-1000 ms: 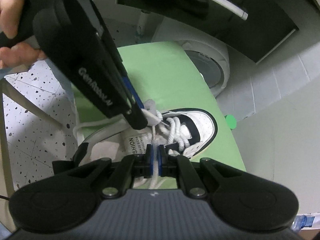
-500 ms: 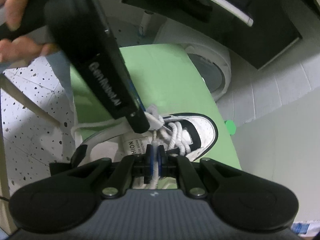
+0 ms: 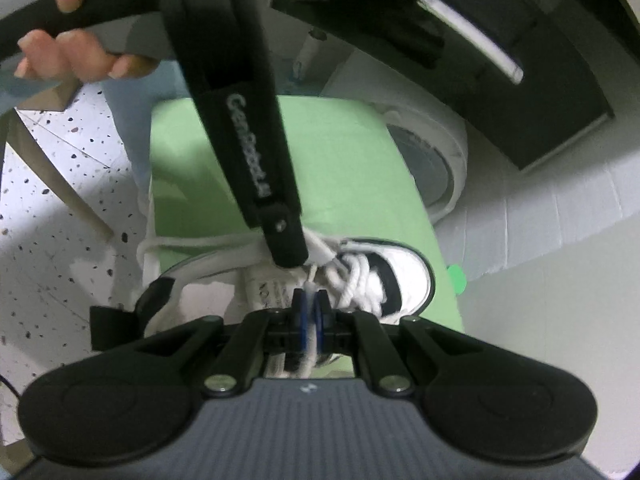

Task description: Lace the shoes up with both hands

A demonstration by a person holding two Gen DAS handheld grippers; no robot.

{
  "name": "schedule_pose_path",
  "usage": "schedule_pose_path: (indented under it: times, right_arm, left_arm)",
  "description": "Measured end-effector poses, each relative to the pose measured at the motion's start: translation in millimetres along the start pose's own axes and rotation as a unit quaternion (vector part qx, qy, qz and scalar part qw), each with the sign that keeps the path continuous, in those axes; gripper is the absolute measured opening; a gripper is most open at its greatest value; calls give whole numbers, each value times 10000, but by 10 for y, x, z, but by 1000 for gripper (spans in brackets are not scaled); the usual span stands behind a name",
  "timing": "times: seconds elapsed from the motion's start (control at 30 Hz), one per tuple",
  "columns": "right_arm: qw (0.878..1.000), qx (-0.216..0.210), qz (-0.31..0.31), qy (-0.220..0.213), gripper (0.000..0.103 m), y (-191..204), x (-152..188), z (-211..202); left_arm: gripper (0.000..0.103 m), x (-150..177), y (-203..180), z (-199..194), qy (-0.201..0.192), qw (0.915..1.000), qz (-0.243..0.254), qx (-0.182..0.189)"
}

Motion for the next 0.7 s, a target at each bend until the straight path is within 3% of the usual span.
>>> schedule_pose_path:
  times: [0.23,0.33,0.47,0.6,0.7]
  right_arm:
    - [9997,77,213,-115,5,-15,-19,23]
    - [9993,110,304,-164,5,-22,-28,32]
    - [9984,125,508,-234,5,-35,-35,46]
    - [9963,128,781,-329,5,-47,-59,53]
    - [9945,146,968,-374,5,-55,-61,53]
  left_arm:
    - [20,6,-59,-16,16,9999,158,46]
    - [19,-45,-140,-125,-214,9991,191,323]
    - [20,-147,-135,-216,-472,9954,-180,816]
    - [19,-205,-52,-75,-352,9898,-752,1157]
    - [19,-198,51,54,-177,9859,-1193,1156]
Point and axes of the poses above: each gripper's, at about its wrist camera, not at the fingertips, and z roughly the way its jaws point, y to its left, x to its underside, the point moved 7 cm from there along z, roughly the way its jaws point, and after that the axes turned 2 degrees about -y, right-handed, at the moved point
